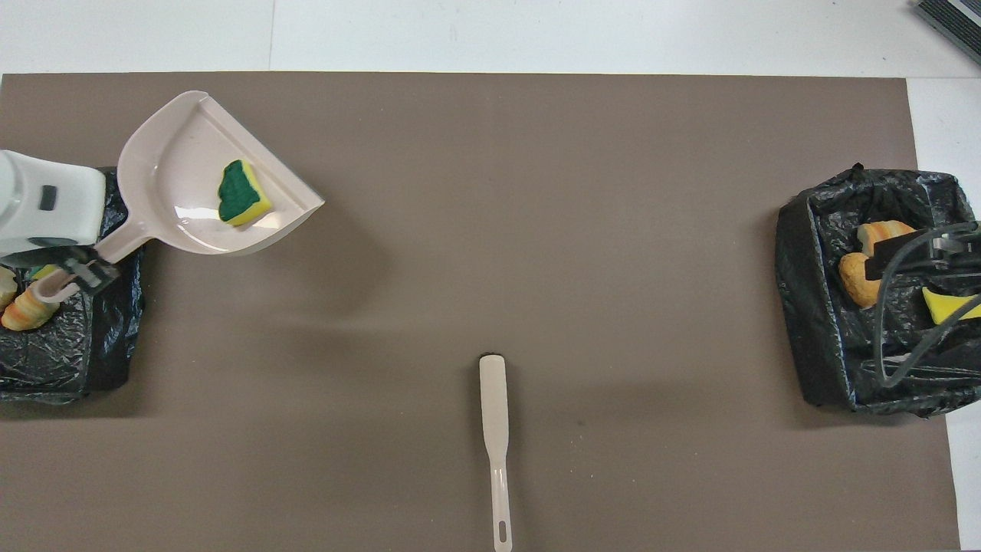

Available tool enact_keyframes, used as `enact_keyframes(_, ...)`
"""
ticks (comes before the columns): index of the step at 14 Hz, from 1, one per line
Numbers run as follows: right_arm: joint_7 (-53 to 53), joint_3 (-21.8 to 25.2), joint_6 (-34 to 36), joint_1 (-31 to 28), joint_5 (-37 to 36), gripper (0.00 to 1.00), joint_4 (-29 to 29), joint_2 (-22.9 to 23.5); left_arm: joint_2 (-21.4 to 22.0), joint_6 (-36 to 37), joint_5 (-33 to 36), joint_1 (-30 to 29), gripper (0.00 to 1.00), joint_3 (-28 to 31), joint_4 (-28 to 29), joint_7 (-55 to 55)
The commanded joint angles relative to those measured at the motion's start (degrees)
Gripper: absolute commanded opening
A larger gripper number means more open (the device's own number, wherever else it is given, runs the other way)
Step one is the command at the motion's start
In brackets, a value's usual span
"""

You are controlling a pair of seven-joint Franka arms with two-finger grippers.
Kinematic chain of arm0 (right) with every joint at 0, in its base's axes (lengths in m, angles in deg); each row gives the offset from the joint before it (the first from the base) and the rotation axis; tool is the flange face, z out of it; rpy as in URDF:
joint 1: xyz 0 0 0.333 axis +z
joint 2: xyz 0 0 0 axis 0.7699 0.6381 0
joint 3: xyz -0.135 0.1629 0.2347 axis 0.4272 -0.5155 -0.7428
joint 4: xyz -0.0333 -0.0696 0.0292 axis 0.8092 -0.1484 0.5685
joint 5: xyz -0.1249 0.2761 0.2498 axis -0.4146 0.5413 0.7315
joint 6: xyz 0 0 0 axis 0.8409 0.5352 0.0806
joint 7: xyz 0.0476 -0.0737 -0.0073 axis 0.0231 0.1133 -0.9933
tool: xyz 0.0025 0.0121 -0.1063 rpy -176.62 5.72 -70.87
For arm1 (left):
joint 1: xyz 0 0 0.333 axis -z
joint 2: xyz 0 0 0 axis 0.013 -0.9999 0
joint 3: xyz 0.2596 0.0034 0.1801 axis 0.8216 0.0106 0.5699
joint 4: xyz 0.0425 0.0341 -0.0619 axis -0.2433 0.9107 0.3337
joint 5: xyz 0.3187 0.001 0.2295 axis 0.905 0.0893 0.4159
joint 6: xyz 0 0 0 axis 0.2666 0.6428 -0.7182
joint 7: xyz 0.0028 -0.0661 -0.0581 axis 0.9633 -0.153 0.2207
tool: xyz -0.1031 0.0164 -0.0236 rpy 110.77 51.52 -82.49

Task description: Sweep and dump trash in bin

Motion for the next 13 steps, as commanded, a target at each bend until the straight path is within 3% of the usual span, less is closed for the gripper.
enact_keyframes(1,0.15,-0.16,-0.4,-0.33,0.68,1.0,1.33,-1.15,-0.41,-1.75,1.63,-8.22,0.0,-0.9,-1.31,-11.54)
enact_keyframes(4,0.15,-0.16,-0.4,-0.33,0.76,1.0,1.33,-1.15,-1.46,-16.3,3.57,-16.74,0.0,-0.9,-0.7,-26.39)
enact_keyframes(7,0.15,-0.16,-0.4,-0.33,0.68,1.0,1.33,-1.15,-6.11,-22.67,8.72,-21.95,0.0,-0.81,-3.32,-36.35)
enact_keyframes(11,0.15,-0.16,-0.4,-0.33,0.68,1.0,1.33,-1.15,-6.48,-20.76,34.09,-18.2,0.0,-0.81,-4.48,-35.58)
enact_keyframes(13,0.15,-0.16,-0.32,-0.33,0.68,1.0,1.33,-1.15,-6.47,-13.41,42.38,-13.72,0.0,-0.81,-4.65,-32.87)
